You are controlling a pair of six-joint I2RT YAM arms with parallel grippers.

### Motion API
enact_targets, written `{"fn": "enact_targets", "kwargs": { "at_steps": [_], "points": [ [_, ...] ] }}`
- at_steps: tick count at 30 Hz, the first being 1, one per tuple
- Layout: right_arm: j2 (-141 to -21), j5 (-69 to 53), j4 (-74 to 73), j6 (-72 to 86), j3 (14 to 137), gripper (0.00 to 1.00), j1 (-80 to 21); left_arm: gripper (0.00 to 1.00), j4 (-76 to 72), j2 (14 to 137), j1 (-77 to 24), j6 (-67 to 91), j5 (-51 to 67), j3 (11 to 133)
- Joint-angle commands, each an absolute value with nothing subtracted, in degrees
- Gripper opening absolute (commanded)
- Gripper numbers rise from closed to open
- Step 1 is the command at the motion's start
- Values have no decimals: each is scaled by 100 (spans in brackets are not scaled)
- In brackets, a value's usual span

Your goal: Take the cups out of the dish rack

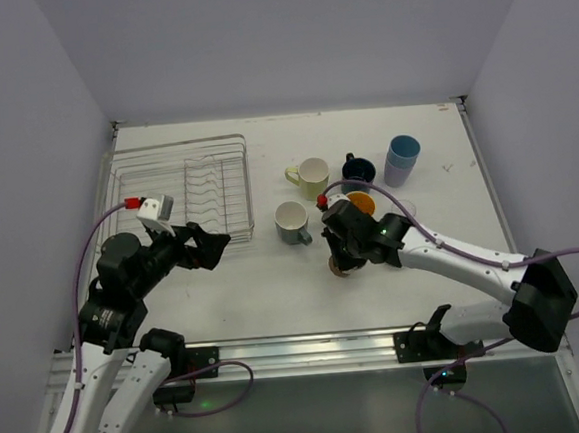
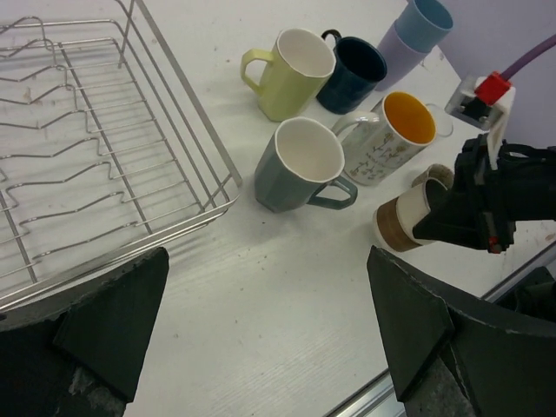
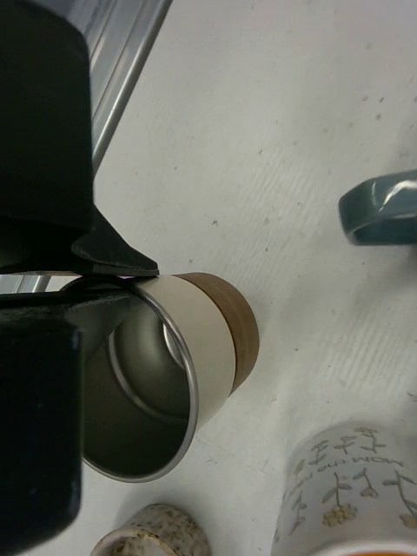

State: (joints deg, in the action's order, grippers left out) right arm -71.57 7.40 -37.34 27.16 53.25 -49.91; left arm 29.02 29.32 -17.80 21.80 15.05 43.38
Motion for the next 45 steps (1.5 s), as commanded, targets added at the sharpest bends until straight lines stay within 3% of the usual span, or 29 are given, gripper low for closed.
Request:
{"fn": "enact_targets", "kwargs": {
  "at_steps": [1, 8, 12, 14, 16, 19, 20, 26, 34, 40, 45],
  "points": [
    [-7382, 1037, -3903, 2558, 5379, 0, -5097, 100, 3269, 2751, -1810, 1776, 1652, 4280],
    [-8129, 1222, -3639, 2777, 5379, 1, -5423, 100, 3331, 2549, -1810, 1819, 1732, 4149],
    [-8498, 1283, -3612, 2874, 5537, 9, -5651, 100, 3340, 2531, -1811, 1846, 1679, 4131],
    [-8648, 1423, -3682, 2900, 5625, 20, -5730, 100, 3357, 2531, -1802, 1837, 1644, 4174],
    [-8640, 1529, -3788, 2935, 5739, 39, -5809, 100, 3366, 2522, -1802, 1828, 1608, 4218],
    [-8359, 1634, -3893, 2988, 5853, 53, -5862, 100, 3392, 2522, -1810, 1837, 1591, 4368],
    [-8141, 1704, -3946, 2997, 5871, 64, -5871, 100, 3375, 2522, -1802, 1846, 1591, 4429],
    [-7358, 1881, -4332, 3067, 6073, 99, -5915, 100, 3331, 2549, -1810, 1863, 1661, 4553],
    [-5305, 2548, -4729, 3024, 6495, 99, -5915, 100, 2936, 2707, -1811, 1960, 1898, 5044],
    [-2968, 2794, -3825, 2707, 6443, 99, -5915, 100, 2874, 2883, -1811, 1828, 1609, 5860],
    [-1777, 3383, -3322, 2707, 6091, 99, -5915, 100, 2734, 2830, -1802, 1767, 1248, 6222]
  ]
}}
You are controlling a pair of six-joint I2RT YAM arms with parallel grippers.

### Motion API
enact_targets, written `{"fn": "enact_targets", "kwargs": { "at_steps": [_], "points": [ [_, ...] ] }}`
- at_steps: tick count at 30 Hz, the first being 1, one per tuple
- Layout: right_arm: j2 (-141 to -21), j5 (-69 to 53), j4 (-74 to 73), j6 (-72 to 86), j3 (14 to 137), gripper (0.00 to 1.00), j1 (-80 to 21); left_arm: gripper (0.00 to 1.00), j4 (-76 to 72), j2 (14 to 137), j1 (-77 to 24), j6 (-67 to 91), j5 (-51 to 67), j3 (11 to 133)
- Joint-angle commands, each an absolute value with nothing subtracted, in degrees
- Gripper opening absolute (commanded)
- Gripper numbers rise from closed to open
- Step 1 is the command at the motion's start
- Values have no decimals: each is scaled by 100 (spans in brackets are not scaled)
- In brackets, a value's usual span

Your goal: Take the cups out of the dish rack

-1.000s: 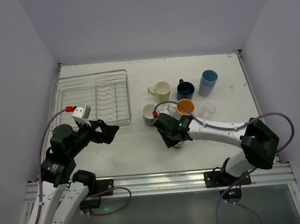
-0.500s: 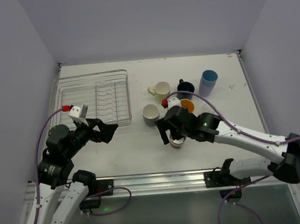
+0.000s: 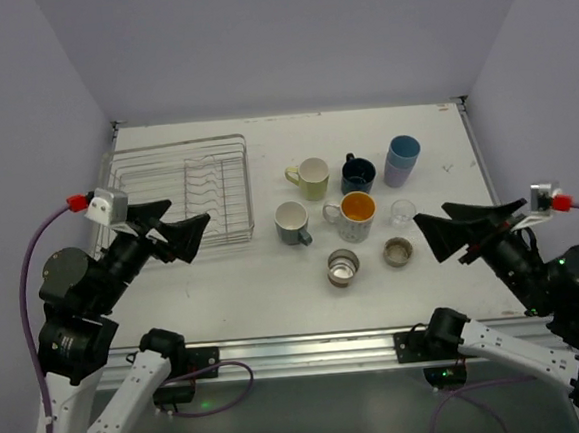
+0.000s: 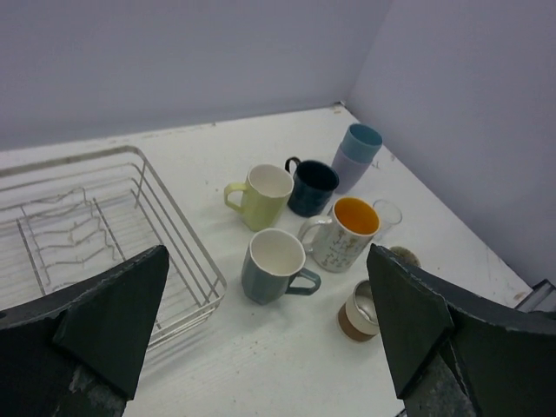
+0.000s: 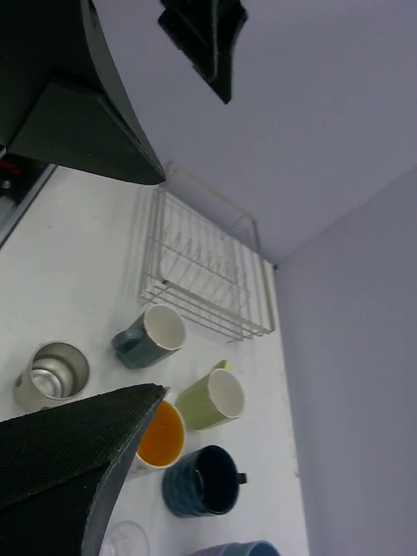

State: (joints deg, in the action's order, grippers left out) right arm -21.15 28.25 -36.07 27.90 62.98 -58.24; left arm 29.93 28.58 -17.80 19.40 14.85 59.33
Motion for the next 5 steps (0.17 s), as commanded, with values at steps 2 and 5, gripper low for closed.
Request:
{"fn": "enact_targets", "kwargs": {
  "at_steps": [2, 5],
  "points": [
    [-1478, 3585, -3322, 2812, 5846, 99, -5915, 100, 2672, 2717, -1802, 1749, 1117, 6170],
    [-1371, 3770, -3270, 2970, 5477, 99, -5915, 100, 2636, 2663, -1802, 1793, 767, 5907]
  ]
}}
